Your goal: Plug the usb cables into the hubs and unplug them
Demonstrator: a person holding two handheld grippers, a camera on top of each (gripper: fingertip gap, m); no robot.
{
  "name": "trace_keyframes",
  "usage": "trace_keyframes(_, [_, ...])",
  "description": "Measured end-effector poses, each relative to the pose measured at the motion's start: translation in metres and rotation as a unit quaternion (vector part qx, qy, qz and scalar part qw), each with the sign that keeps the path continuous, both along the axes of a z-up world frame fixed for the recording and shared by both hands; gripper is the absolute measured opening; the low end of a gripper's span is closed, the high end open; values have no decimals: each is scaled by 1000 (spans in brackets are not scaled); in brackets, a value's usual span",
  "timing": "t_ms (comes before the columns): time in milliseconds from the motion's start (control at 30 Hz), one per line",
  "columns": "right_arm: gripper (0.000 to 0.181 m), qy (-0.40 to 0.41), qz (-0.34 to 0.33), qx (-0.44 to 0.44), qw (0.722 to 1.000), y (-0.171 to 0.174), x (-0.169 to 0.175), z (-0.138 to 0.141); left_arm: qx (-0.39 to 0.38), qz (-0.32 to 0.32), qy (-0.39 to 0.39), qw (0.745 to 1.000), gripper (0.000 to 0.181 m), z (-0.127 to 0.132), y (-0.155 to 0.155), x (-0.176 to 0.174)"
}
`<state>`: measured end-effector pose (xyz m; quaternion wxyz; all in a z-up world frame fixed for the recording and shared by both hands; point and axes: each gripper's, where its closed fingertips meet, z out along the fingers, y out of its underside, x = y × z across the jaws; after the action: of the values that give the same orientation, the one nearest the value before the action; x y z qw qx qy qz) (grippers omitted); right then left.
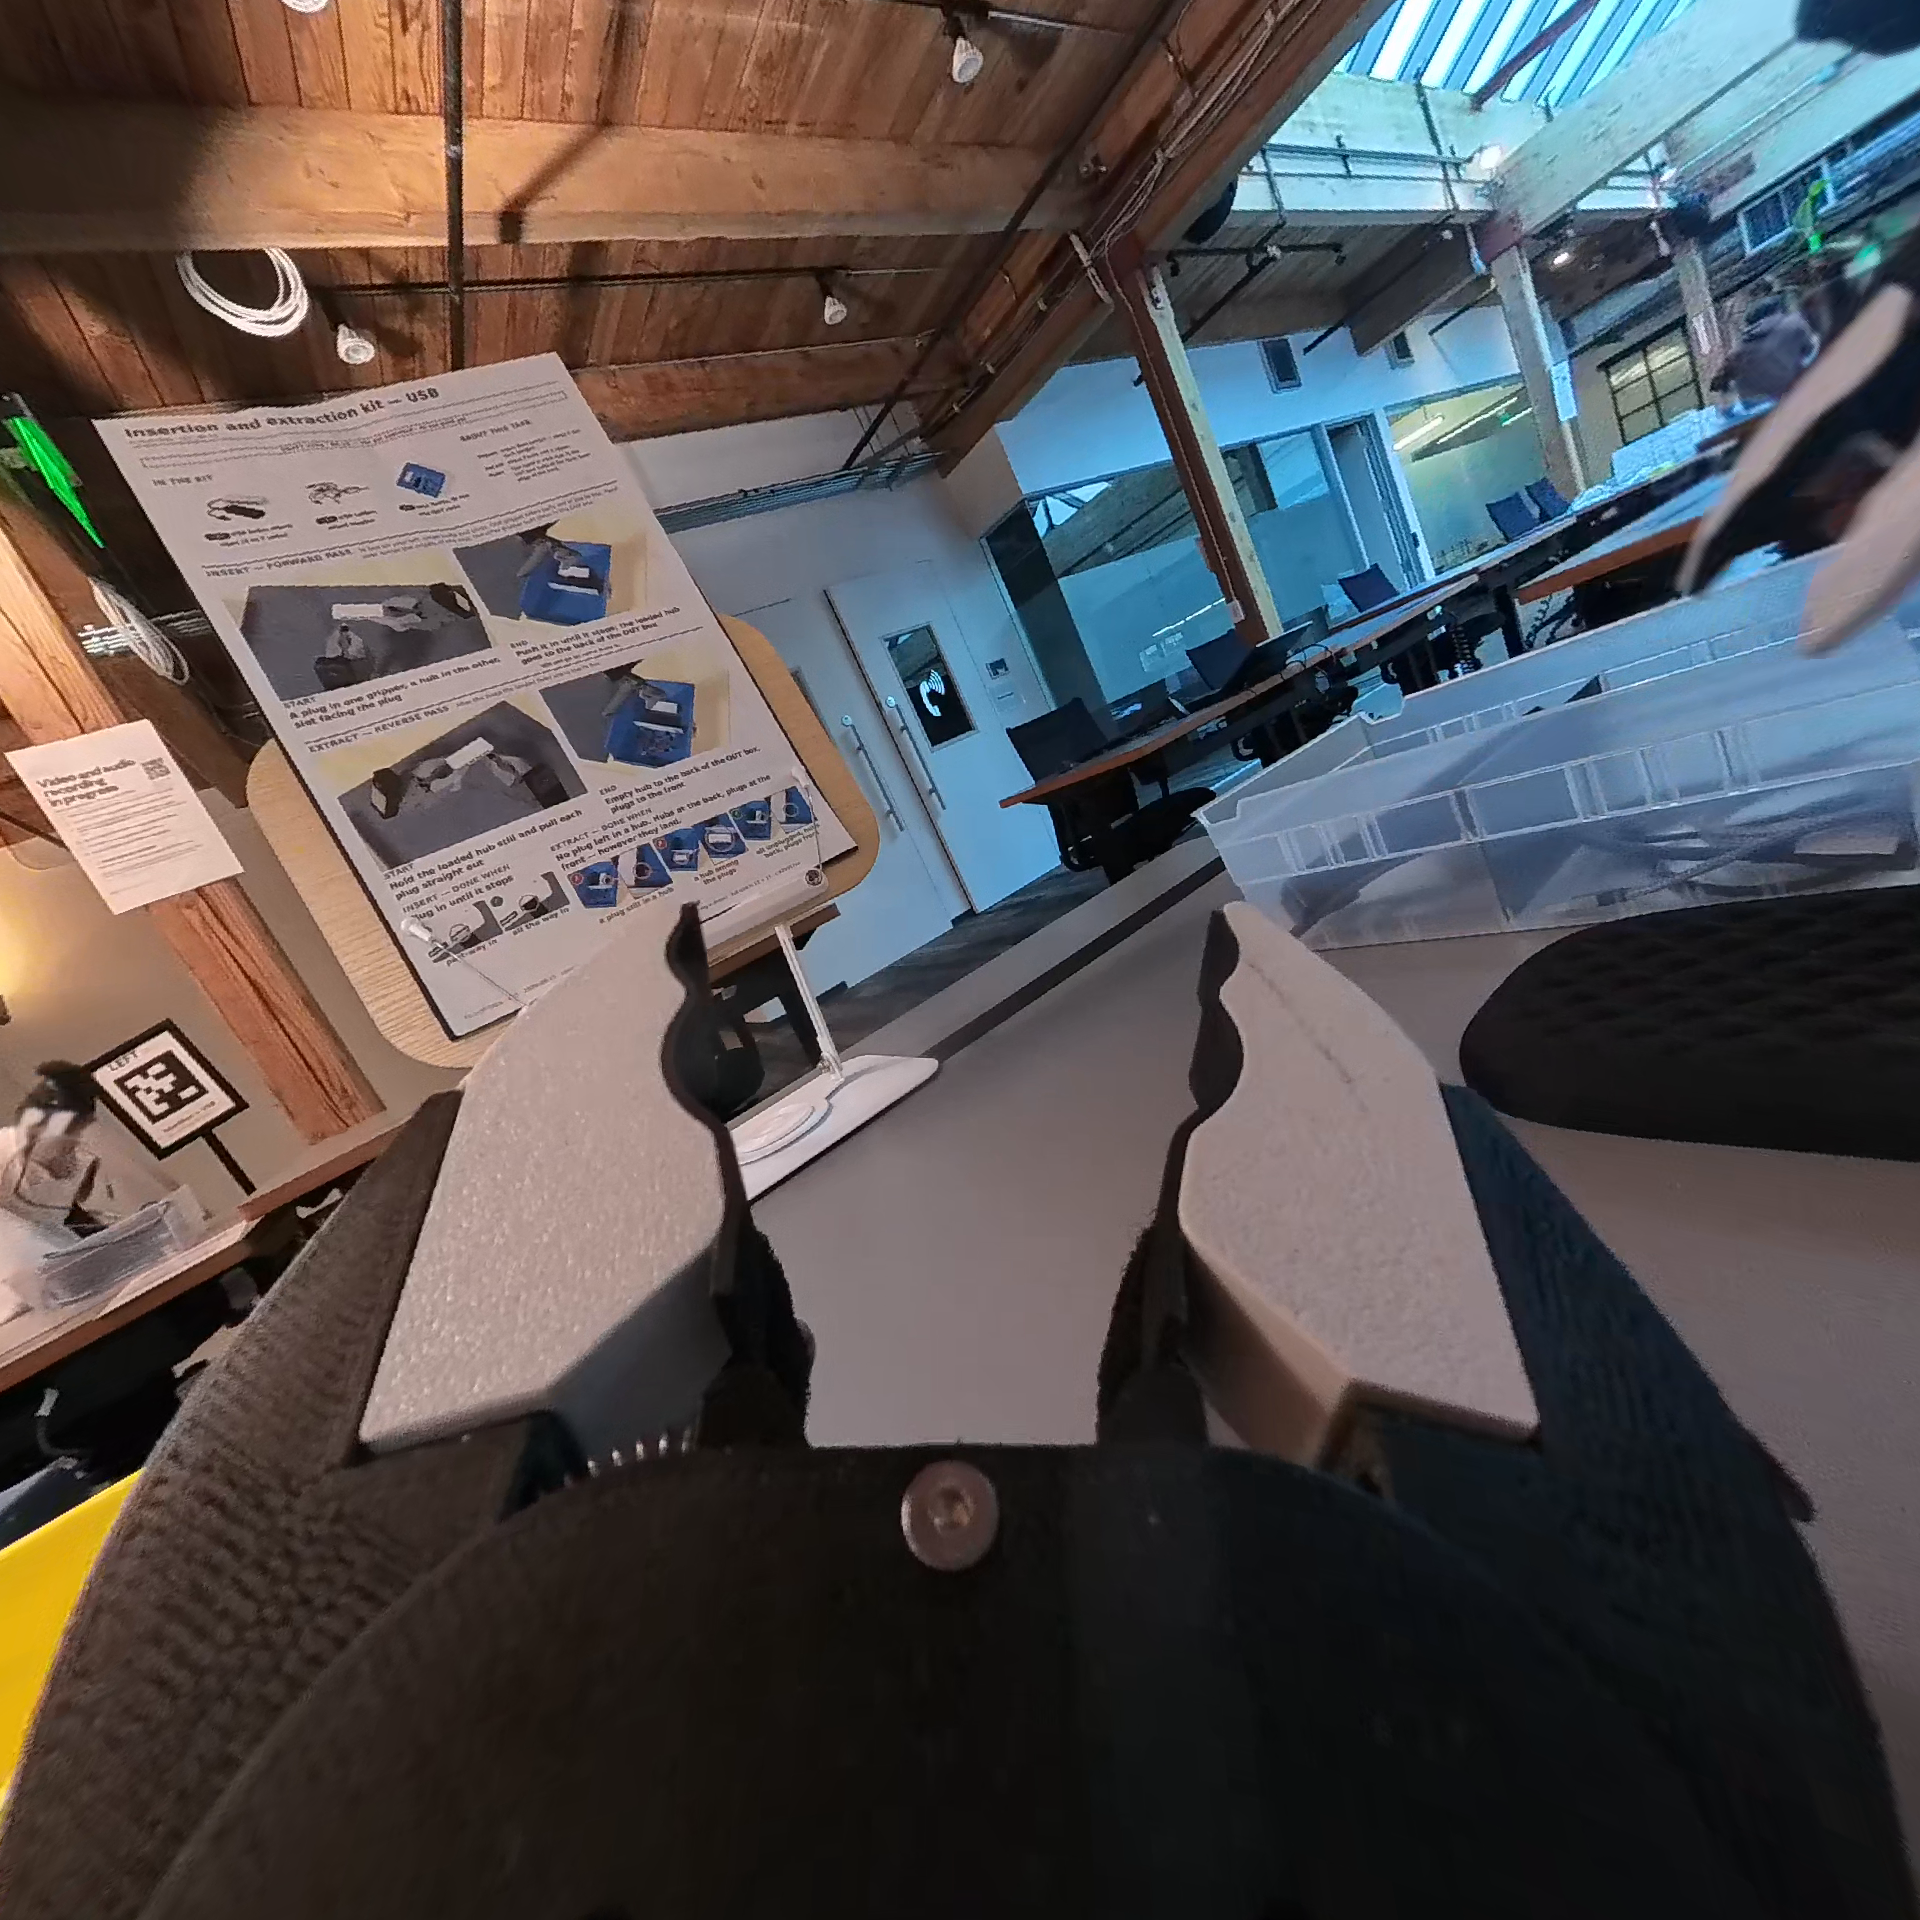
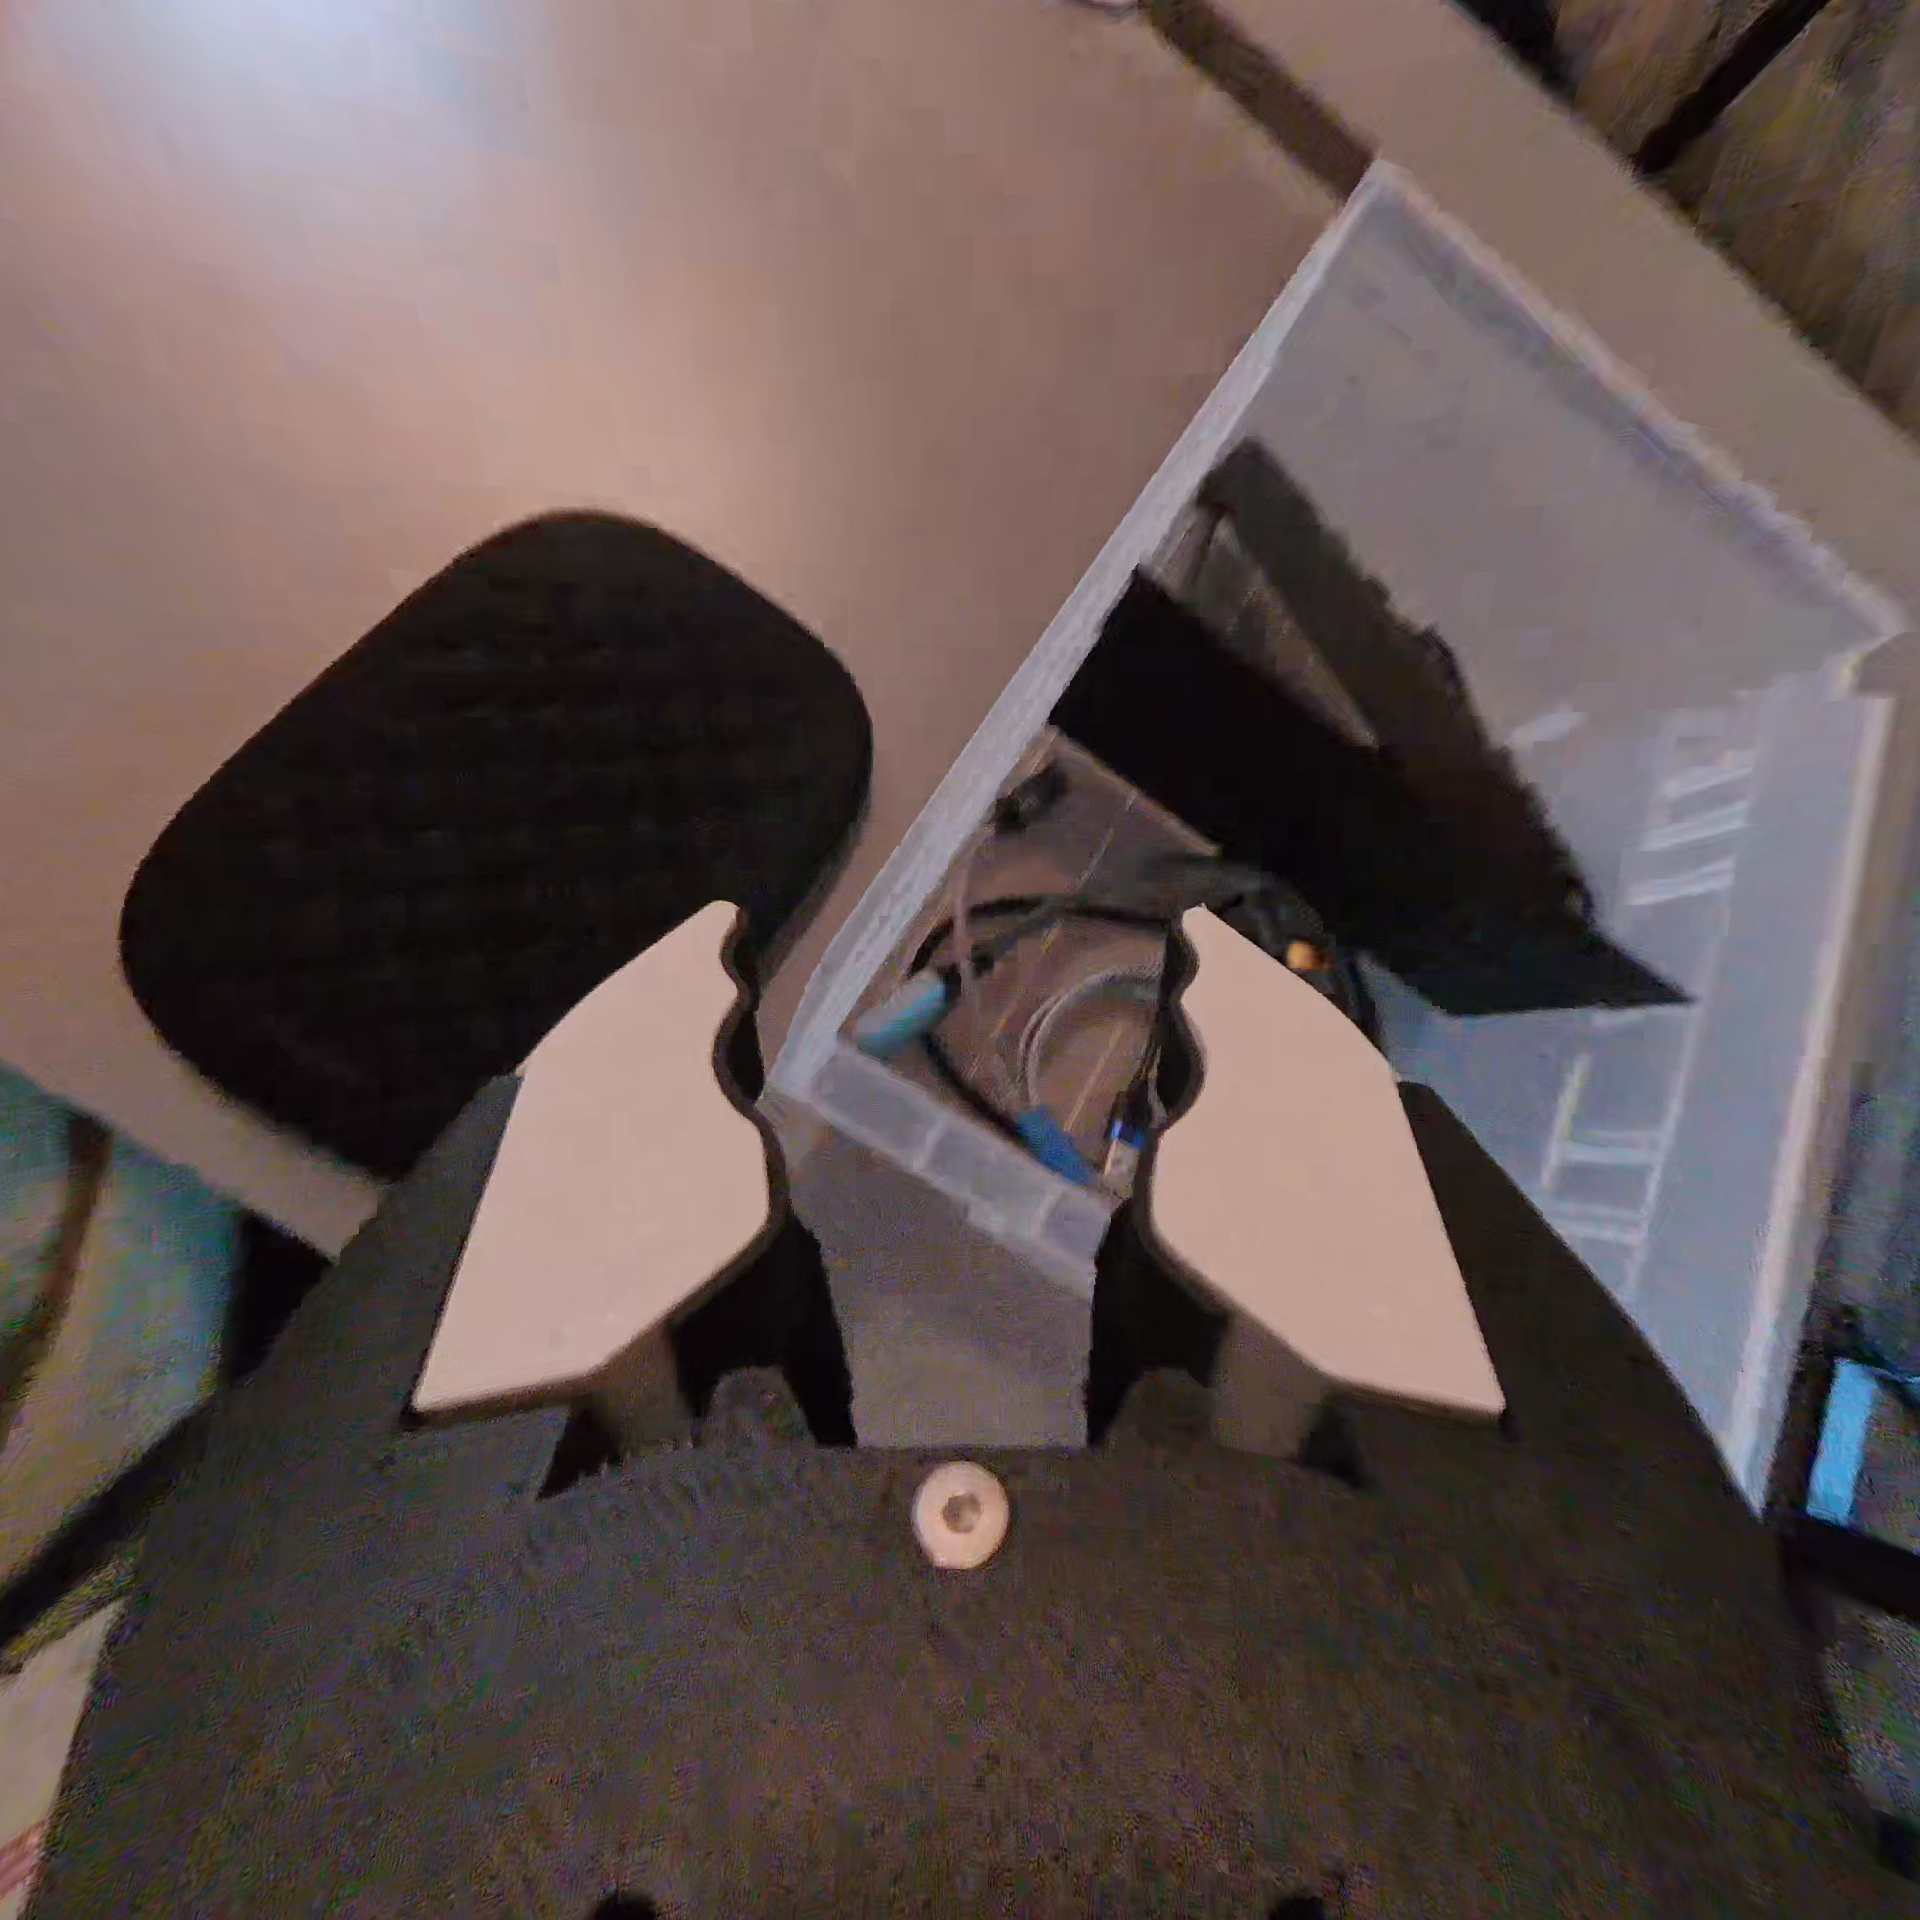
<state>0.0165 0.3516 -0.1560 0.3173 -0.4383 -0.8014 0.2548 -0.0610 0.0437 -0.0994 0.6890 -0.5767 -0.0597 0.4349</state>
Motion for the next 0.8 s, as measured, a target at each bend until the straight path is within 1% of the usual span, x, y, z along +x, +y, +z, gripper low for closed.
trace_keyframes(67, [79,-64,2,-15,998,2,19,-25,1,-1,2,1000,90,1,0,1])
trace_keyframes(100, [74,-85,1,-10,996,5,22,-35,3,-1,2,1000,90,1,0,2])
trace_keyframes(167, [58,-106,7,0,994,4,14,-51,9,-2,1,1000,89,3,-1,2])
trace_keyframes(233, [30,-108,69,-17,992,-13,4,-59,19,-2,-3,1000,88,5,-3,1])
trace_keyframes(267, [30,-91,82,-24,992,-19,-4,-58,27,-4,-5,1000,88,7,-5,1])
trace_keyframes(433, [28,-40,66,11,997,-15,-55,-56,70,-25,-15,997,85,20,-9,7])
trace_keyframes(500, [29,-26,61,-13,998,-19,-80,-55,71,-28,-11,997,84,26,-8,11])
trace_keyframes(567, [29,-13,58,-18,998,-25,-105,-55,68,-29,-6,997,83,36,-8,17])
trace_keyframes(733, [29,-13,36,-24,999,-60,-145,-55,59,-43,9,997,81,75,-18,44])
trace_keyframes(800, [29,-14,40,-18,999,-81,-153,-55,13,-42,-1,999,73,87,-27,60])
